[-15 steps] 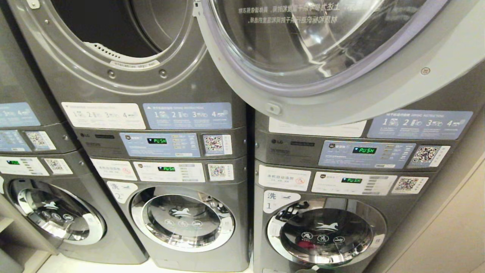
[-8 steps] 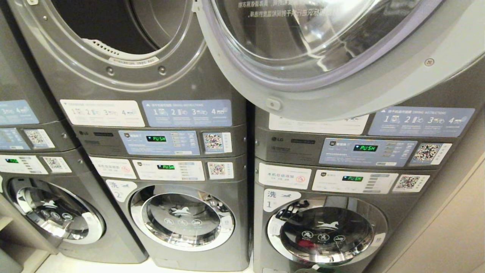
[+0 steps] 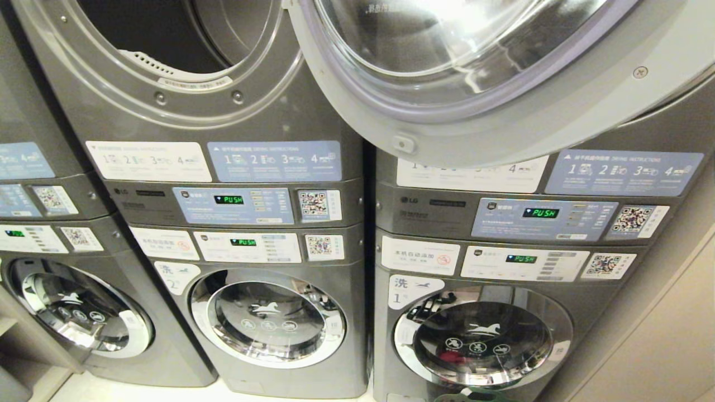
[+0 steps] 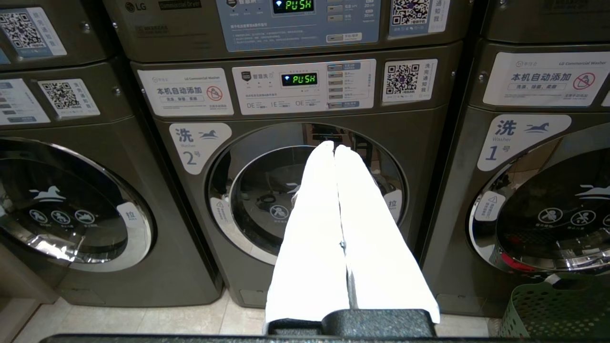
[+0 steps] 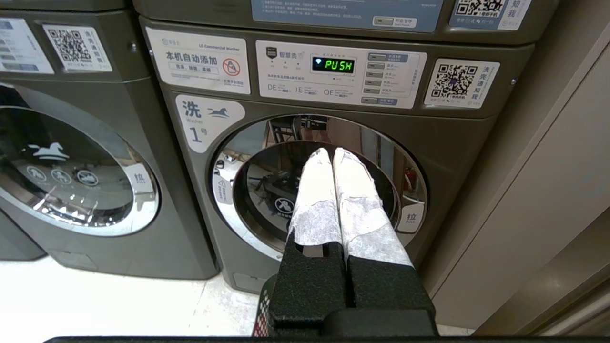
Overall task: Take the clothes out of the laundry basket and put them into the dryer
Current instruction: Take the clothes out of the basket
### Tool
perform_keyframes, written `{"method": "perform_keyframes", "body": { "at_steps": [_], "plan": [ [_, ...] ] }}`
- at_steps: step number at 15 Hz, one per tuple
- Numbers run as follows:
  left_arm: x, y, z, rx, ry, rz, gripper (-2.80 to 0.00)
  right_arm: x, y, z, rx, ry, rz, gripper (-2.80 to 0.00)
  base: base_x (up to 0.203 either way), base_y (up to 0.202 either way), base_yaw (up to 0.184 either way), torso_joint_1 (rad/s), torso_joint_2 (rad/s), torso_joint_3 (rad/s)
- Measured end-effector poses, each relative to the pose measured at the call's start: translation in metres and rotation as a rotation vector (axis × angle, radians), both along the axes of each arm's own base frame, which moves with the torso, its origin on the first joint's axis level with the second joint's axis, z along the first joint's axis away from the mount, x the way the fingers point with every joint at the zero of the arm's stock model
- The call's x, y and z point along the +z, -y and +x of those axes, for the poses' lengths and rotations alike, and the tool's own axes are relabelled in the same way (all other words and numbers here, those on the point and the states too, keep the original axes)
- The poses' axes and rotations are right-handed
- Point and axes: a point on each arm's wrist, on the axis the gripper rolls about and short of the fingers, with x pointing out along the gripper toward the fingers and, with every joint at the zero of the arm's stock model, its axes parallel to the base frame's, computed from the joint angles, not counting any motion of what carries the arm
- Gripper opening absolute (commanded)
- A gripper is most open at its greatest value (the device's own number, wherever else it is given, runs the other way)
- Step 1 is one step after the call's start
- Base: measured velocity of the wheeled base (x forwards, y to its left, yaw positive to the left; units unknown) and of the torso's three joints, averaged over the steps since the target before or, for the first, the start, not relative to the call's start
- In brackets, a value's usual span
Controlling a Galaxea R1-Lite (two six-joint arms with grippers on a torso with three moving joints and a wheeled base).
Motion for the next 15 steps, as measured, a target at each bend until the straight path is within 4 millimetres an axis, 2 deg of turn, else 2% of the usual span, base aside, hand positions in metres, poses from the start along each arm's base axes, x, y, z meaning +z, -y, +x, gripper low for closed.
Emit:
{"method": "perform_keyframes", "body": {
  "at_steps": [15],
  "plan": [
    [0.0000, 0.0000, 0.0000, 0.000, 0.000, 0.000, -2.80, 0.0001, 0.0005, 0.0000, -0.023, 0.001, 0.024, -2.80, 0.000, 0.000, 0.000, -0.122, 0.27, 0.145]
  ]
}}
